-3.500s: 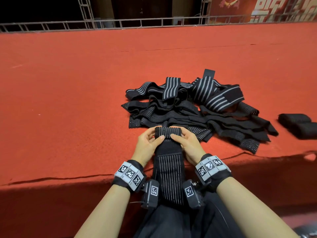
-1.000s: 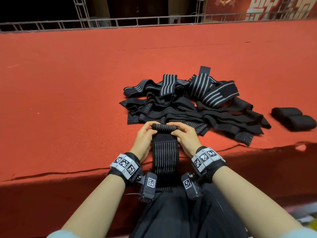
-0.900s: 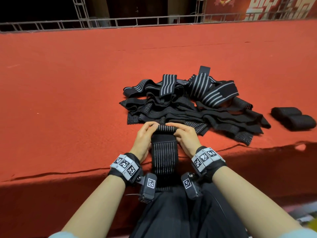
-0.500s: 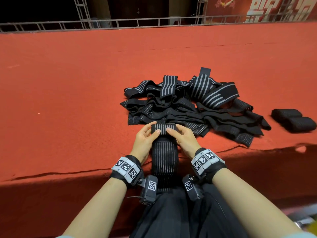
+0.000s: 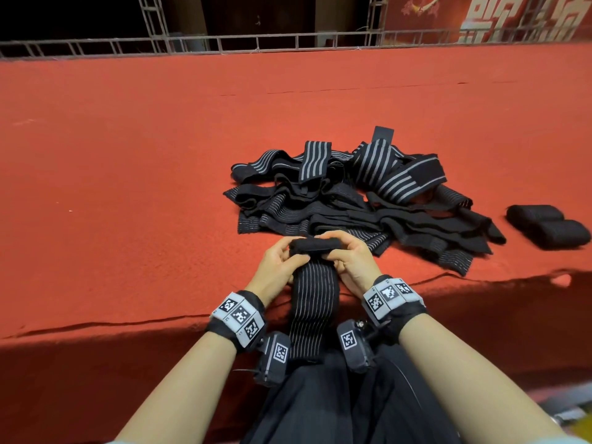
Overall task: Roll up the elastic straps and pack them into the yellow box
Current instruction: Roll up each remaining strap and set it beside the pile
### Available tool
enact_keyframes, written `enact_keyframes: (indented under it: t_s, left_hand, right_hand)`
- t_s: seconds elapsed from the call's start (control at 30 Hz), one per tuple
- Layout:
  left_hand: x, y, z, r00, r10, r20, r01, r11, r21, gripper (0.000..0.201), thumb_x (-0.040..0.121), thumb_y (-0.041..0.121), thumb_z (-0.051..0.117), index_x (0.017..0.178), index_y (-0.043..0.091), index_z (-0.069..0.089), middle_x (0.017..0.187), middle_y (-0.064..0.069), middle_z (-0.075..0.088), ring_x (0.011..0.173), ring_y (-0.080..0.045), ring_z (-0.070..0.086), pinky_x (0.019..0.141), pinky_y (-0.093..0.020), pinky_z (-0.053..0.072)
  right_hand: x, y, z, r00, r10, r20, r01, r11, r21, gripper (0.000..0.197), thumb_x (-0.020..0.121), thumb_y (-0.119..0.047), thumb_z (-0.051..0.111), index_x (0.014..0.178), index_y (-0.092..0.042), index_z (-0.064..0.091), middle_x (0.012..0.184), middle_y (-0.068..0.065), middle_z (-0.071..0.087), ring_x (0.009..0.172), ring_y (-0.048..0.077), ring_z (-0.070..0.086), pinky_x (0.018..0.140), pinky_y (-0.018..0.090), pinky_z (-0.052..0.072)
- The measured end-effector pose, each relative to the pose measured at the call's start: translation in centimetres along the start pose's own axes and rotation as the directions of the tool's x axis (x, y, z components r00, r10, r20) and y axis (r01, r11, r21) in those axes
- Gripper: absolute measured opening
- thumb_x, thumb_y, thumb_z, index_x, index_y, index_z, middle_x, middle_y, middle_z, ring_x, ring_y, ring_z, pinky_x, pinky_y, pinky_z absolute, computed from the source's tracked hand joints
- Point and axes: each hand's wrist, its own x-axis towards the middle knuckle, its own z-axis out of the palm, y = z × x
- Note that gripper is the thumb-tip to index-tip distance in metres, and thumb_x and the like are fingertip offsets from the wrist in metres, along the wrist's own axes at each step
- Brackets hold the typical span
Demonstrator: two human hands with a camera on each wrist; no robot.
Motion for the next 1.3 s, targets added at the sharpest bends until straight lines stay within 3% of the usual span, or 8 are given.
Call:
enact_keyframes:
  t_s: [0.13, 0.33, 0.47, 0.67, 0.87, 1.0, 1.17, 1.3]
  left_hand:
    - [-0.1, 0.0, 0.2, 0.997, 0.051, -0.052, -0.05, 0.999, 0.017, 0.013, 0.093, 0.027, 0.061, 0.105, 0.023, 0.064, 0.096, 0.001, 0.069, 0.09, -0.012, 0.064, 0.077, -0.028, 0.051]
    - [0.2, -0.2, -0.2, 0.99, 0.033, -0.136, -0.049, 0.991, -0.121, 0.023, 0.087, 0.015, 0.067, 0.109, 0.015, 0.062, 0.109, -0.011, 0.067, 0.104, -0.023, 0.063, 0.099, -0.045, 0.047]
    - [0.1, -0.3, -0.4, 0.991, 0.012, -0.135, -0.038, 0.981, -0.188, 0.035, 0.077, 0.022, 0.068, 0.111, 0.013, 0.061, 0.115, -0.017, 0.066, 0.113, -0.032, 0.061, 0.102, -0.045, 0.046]
    - [0.1, -0.6, -0.7, 0.991, -0.005, -0.134, -0.026, 0.973, -0.231, 0.032, 0.088, 0.003, 0.063, 0.119, 0.007, 0.058, 0.119, -0.017, 0.065, 0.116, -0.031, 0.06, 0.102, -0.042, 0.047]
    - [0.0, -0.5, -0.6, 0.99, 0.0, -0.138, -0.025, 0.982, -0.185, 0.031, 0.085, -0.003, 0.065, 0.115, 0.007, 0.062, 0.11, -0.007, 0.07, 0.103, -0.019, 0.066, 0.085, -0.029, 0.053]
    - [0.3, -0.5, -0.5, 0.994, -0.003, -0.109, -0.01, 0.993, -0.121, 0.029, 0.087, -0.003, 0.063, 0.108, 0.016, 0.063, 0.111, -0.005, 0.069, 0.107, -0.018, 0.064, 0.092, -0.03, 0.051]
    - [0.8, -0.8, -0.4, 0.997, -0.006, -0.075, 0.004, 1.0, -0.028, 0.026, 0.09, 0.002, 0.06, 0.111, 0.018, 0.06, 0.115, -0.003, 0.067, 0.112, -0.016, 0.061, 0.098, -0.033, 0.047]
    - [0.7, -0.3, -0.1, 0.996, -0.013, -0.092, 0.013, 1.0, -0.008, 0.026, 0.093, 0.024, 0.061, 0.118, 0.018, 0.06, 0.115, -0.003, 0.064, 0.111, -0.018, 0.061, 0.097, -0.033, 0.048]
  right_hand:
    - [0.0, 0.3, 0.0, 1.0, -0.026, 0.012, 0.026, 0.999, -0.048, 0.052, 0.072, 0.028, 0.044, 0.088, -0.013, 0.072, 0.089, 0.016, 0.067, 0.082, 0.029, 0.06, 0.074, 0.031, 0.052]
    - [0.5, 0.3, 0.7, 0.999, 0.04, -0.028, -0.042, 0.996, -0.084, 0.042, 0.089, 0.012, 0.041, 0.122, -0.008, 0.058, 0.102, 0.005, 0.069, 0.083, 0.012, 0.065, 0.076, 0.023, 0.05]
    - [0.7, 0.0, 0.8, 0.997, 0.063, -0.048, -0.064, 0.998, -0.009, 0.028, 0.098, -0.006, 0.04, 0.114, -0.009, 0.063, 0.089, 0.004, 0.068, 0.064, 0.005, 0.062, 0.063, 0.02, 0.051]
    - [0.3, 0.5, 0.7, 1.0, 0.021, 0.014, -0.018, 0.989, -0.146, 0.02, 0.091, -0.025, 0.061, 0.106, -0.014, 0.067, 0.1, 0.012, 0.069, 0.081, 0.02, 0.064, 0.069, 0.027, 0.05]
    - [0.0, 0.1, 0.2, 0.999, 0.013, 0.034, -0.01, 0.997, -0.082, 0.028, 0.089, 0.001, 0.06, 0.115, -0.01, 0.06, 0.102, 0.01, 0.069, 0.091, 0.025, 0.064, 0.078, 0.035, 0.051]
    - [-0.1, -0.2, 0.1, 1.0, -0.004, 0.024, 0.005, 0.998, -0.057, 0.036, 0.086, 0.005, 0.061, 0.119, -0.009, 0.059, 0.104, 0.011, 0.064, 0.093, 0.028, 0.059, 0.074, 0.032, 0.049]
    - [-0.3, -0.4, 0.1, 0.999, -0.017, 0.031, 0.018, 0.999, -0.03, 0.037, 0.085, 0.014, 0.054, 0.115, -0.008, 0.059, 0.098, 0.006, 0.064, 0.085, 0.01, 0.065, 0.071, 0.02, 0.053]
    - [-0.5, -0.4, 0.1, 0.999, -0.03, 0.045, 0.033, 0.997, -0.066, 0.039, 0.081, 0.021, 0.048, 0.103, -0.008, 0.062, 0.095, 0.009, 0.062, 0.073, 0.009, 0.066, 0.064, 0.019, 0.052]
